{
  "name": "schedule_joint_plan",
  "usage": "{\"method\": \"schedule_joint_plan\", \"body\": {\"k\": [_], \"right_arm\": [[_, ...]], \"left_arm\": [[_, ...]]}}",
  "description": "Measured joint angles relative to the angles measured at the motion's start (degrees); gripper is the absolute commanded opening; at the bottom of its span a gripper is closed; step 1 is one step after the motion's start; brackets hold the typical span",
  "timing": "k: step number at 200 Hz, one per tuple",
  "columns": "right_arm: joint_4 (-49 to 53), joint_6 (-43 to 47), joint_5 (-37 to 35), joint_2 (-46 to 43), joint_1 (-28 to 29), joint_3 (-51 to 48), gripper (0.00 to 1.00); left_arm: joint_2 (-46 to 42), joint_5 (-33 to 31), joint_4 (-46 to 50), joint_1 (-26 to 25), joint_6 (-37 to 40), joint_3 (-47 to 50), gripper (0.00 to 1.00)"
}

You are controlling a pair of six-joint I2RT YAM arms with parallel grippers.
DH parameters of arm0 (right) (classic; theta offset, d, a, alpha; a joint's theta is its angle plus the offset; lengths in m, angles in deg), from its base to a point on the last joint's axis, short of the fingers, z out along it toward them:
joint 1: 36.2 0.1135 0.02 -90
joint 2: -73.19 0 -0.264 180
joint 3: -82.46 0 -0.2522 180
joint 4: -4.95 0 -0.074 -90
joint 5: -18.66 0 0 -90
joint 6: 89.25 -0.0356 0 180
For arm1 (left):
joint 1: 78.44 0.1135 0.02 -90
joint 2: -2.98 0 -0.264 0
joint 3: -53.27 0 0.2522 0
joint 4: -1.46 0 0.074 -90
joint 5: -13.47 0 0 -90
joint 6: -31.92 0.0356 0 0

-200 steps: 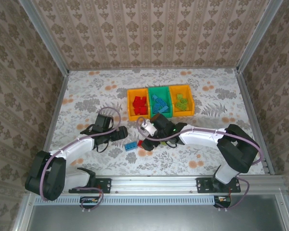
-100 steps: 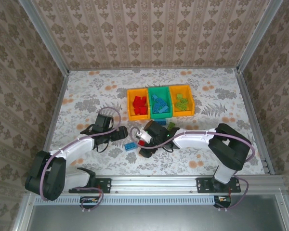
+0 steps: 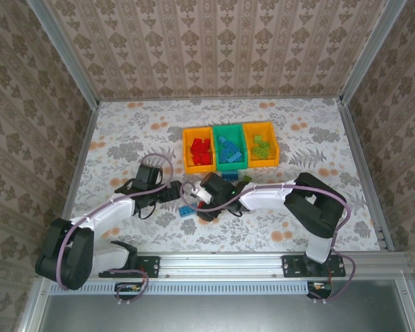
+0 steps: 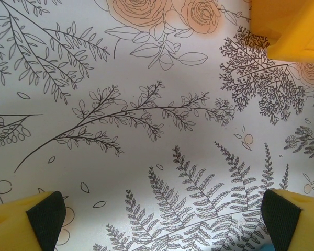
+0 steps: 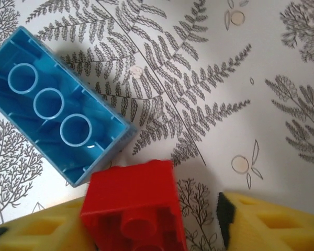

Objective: Sort the legos into containers by color

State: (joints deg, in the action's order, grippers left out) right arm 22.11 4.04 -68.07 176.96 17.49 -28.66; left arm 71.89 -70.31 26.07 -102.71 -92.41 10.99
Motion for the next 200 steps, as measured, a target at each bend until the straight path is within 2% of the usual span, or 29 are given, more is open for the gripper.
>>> {"method": "schedule_joint_plan", "body": {"k": [12,81,120,167,200], "right_arm": [[-0.3,-0.2,-0.4,0.1,0.0,0.0,0.43],[-1.0,-0.7,-1.7,-2.4,-0.8,-2.4,0.24],[-0.6,-4.4,-2.9,-5.0,-4.1,-1.2,0.23],[3.4,-12.6,-3.5,-4.4,-9.2,10.5,0.23],[7.6,-18.7,-4.5,1.0,-12.2,23.5,0.23]], "left_arm": [[-0.2,0.0,0.1,0.0,0.0,0.0,1.00],[-0.9,0.0,0.3,0.0,0.0,0.0,1.00],[-0.9,0.0,0.3,0.0,0.0,0.0,1.00],[-1.5,0.0,0.3,0.0,0.0,0.1,1.00],[-1.9,0.0,0.3,0.0,0.0,0.6,1.00]]}}
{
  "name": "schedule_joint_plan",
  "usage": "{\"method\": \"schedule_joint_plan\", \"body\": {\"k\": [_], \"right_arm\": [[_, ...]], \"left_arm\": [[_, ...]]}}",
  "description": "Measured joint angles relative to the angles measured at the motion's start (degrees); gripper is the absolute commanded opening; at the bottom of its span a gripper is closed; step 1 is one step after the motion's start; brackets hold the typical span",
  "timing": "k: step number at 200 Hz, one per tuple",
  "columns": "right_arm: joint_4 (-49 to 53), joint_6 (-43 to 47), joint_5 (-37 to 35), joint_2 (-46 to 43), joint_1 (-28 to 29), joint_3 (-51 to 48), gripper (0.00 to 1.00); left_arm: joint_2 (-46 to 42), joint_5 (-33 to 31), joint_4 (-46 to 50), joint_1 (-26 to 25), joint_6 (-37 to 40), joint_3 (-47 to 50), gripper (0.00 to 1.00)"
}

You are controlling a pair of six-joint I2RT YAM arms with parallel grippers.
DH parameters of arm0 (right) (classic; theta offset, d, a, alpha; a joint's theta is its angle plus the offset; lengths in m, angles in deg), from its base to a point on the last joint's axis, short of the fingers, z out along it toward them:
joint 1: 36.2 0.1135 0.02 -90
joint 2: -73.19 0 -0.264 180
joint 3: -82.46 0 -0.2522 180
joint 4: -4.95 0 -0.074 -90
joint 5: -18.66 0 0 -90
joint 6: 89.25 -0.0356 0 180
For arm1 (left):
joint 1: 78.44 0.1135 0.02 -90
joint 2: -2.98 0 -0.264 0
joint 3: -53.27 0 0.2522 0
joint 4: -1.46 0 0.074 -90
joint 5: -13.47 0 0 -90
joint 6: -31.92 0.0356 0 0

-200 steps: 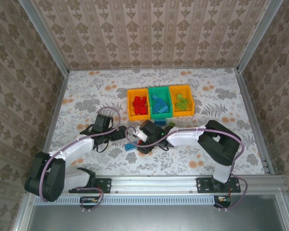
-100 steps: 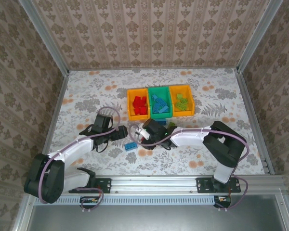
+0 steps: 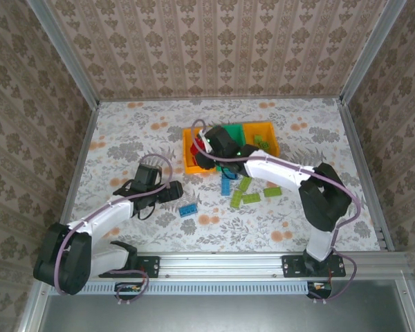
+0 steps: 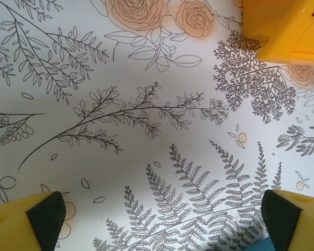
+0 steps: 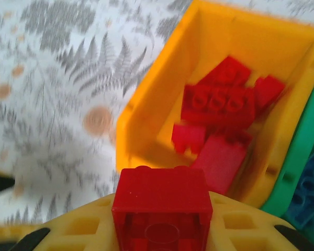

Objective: Sort the legos into containers by color

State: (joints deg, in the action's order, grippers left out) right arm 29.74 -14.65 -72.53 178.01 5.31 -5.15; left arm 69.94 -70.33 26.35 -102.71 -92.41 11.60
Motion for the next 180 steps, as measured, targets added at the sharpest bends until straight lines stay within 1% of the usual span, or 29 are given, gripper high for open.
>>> {"method": "schedule_joint_plan", "body": {"k": [33,54,62,78,85,98,120,130,142,180], "right_arm": [[4.6,-5.9,-0.1,7.6,-2.2,8.9,0.26],[6.6,-8.9,0.3,11.7,-3.3,11.8,0.28],[7.4,-9.8,0.5,13.2,-3.6,12.7,0.30],[7.8,-11.0,0.8,14.5,-3.8,15.2,0.33],[8.1,-11.5,0.8,15.0,-3.9,16.2,0.35],[8.6,-12.3,0.9,16.0,-4.0,17.6,0.45],[10.0,-12.9,1.0,17.6,-4.0,19.8,0.52],[10.5,-13.4,1.0,18.1,-4.0,21.1,0.61],[10.9,-13.4,1.0,18.8,-4.0,22.2,0.67],[10.9,-13.4,1.2,18.8,-4.0,22.7,0.74]], "left_arm": [[-0.7,0.0,0.1,0.0,0.0,0.4,1.00],[-1.6,0.0,0.2,0.0,0.0,0.8,1.00],[-2.0,0.0,0.2,0.0,0.0,0.9,1.00],[-2.7,0.0,0.6,-0.1,0.0,0.9,1.00],[-3.1,0.0,0.8,-0.1,0.0,0.9,1.00],[-3.6,0.0,1.1,-0.5,0.0,0.9,1.00],[-3.7,-0.7,2.2,-2.4,0.0,0.9,1.00],[-3.7,-1.2,3.2,-3.9,0.0,0.9,1.00],[-3.7,-1.9,4.3,-5.6,0.0,0.8,1.00],[-3.7,-3.8,7.0,-8.8,-1.3,0.3,1.00]]}}
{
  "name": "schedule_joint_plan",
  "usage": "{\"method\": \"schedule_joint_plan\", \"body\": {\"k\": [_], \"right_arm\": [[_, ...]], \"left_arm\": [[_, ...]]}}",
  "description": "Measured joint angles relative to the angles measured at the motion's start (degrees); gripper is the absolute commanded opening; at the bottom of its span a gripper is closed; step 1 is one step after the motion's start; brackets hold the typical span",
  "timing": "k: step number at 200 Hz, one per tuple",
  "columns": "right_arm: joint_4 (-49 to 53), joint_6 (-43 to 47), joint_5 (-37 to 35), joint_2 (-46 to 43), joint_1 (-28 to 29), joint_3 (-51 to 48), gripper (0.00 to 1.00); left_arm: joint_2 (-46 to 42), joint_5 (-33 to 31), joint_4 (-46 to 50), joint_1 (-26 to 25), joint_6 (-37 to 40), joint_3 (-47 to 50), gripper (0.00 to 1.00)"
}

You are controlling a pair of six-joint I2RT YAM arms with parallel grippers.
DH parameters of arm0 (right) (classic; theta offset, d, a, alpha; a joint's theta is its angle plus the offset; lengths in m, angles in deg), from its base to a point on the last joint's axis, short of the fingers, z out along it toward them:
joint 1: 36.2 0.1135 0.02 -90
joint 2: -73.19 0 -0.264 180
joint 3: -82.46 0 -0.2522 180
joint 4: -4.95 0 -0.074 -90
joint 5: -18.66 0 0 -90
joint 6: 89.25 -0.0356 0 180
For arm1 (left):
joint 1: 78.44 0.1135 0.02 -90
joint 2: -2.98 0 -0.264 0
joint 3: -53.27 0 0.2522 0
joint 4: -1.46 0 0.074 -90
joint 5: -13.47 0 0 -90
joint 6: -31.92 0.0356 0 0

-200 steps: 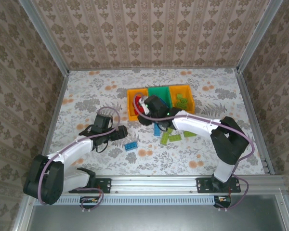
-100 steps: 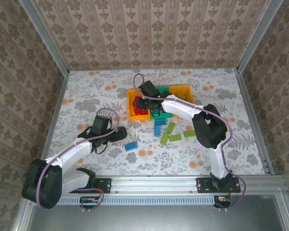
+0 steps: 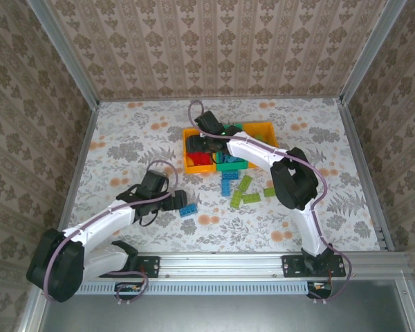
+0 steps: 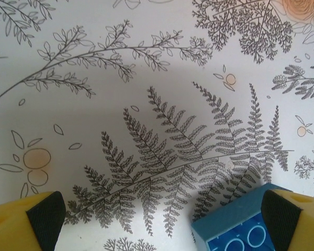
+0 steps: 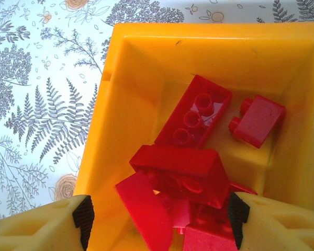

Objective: Sort the legos into containers by color

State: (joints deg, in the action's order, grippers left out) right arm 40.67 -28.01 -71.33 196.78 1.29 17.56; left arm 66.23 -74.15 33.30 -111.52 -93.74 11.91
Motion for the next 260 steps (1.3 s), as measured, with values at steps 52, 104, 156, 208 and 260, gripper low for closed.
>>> {"method": "schedule_joint_plan", "body": {"k": [52,104,156,208,260], "right_arm": [[-4.2,0.0,0.2,-10.7,0.0,-13.3,0.81],[-8.9,0.8,-2.7,-25.8,0.0,-26.5,0.85],[-10.2,1.6,-7.2,-33.2,-1.7,-39.0,0.88],[-11.3,1.6,-10.2,-42.5,-6.5,-50.1,0.92],[-13.3,1.6,-11.0,-52.2,-11.4,-58.7,0.94]], "left_arm": [[0.0,-3.1,4.5,-7.1,-4.8,-2.1,1.00],[0.7,-5.7,7.6,-13.2,-10.9,-3.4,1.00],[9.0,-6.7,8.7,-16.7,-14.3,-9.5,1.00],[14.8,-6.1,8.7,-16.8,-17.2,-11.2,1.00],[17.4,-5.6,9.0,-16.7,-19.5,-11.8,0.96]]}}
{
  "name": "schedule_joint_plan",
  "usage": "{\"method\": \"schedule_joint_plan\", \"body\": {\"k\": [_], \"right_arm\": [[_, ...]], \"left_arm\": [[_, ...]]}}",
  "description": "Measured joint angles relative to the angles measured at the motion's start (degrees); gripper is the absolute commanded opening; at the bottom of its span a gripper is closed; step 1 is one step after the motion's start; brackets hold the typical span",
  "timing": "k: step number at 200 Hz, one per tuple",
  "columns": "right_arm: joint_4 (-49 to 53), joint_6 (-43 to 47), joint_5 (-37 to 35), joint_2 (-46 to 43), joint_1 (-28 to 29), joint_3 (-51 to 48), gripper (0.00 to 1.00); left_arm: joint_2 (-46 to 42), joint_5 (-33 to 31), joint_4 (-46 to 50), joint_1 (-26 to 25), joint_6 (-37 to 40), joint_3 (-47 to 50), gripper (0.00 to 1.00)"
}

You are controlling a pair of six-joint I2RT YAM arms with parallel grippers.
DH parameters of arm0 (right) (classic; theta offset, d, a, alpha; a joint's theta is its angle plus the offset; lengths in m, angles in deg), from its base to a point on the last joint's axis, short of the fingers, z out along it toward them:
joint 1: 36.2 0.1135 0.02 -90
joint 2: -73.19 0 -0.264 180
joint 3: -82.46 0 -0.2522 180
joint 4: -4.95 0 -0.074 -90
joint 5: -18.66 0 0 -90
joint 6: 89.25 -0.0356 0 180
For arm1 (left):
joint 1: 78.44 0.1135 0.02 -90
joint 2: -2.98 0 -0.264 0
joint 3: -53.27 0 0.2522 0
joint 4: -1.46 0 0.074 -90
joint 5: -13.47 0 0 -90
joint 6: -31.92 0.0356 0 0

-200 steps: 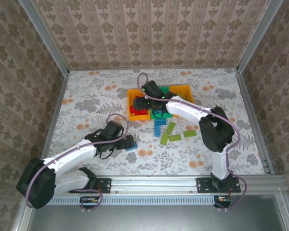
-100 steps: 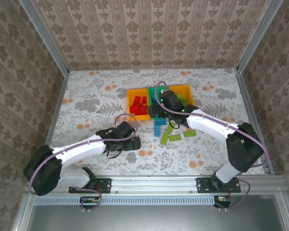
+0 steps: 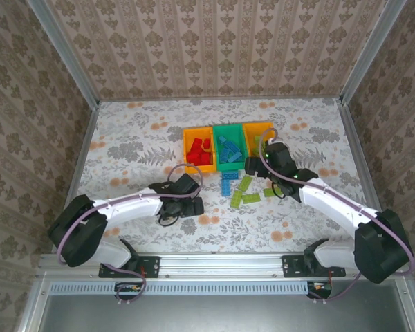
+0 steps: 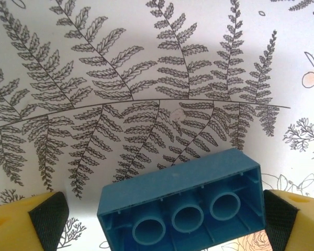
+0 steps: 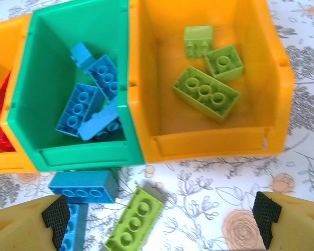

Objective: Sort the legos into containers by color

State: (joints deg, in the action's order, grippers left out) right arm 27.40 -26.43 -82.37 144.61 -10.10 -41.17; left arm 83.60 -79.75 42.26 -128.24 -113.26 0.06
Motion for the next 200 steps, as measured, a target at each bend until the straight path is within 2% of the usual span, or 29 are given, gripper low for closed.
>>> {"method": "schedule_joint_plan", "body": {"k": [81,98,122,142,170,200], "right_arm": [[-1.4,0.2,0.0,-3.9,-2.6,-5.6,0.94],[-1.8,0.2,0.1,-4.5,-3.0,-6.3,0.95],[-2.1,0.2,0.1,-5.3,-3.4,-7.4,0.95],[-2.2,0.2,0.1,-5.7,-3.5,-7.9,0.95],[-2.3,0.2,0.0,-5.7,-3.9,-8.1,0.96],[-2.3,0.2,0.0,-5.7,-4.0,-8.5,0.96]], "left_arm": [[4.9,0.2,2.5,0.0,-0.5,-4.4,0.84],[5.5,0.2,2.8,0.0,-0.5,-4.9,0.79],[6.6,0.2,3.1,0.0,0.1,-6.0,0.66],[7.4,0.5,3.0,0.0,1.3,-7.2,0.62],[8.3,0.6,3.0,0.0,2.4,-8.1,0.46],[8.8,0.6,2.8,0.0,3.8,-9.2,0.46]]}}
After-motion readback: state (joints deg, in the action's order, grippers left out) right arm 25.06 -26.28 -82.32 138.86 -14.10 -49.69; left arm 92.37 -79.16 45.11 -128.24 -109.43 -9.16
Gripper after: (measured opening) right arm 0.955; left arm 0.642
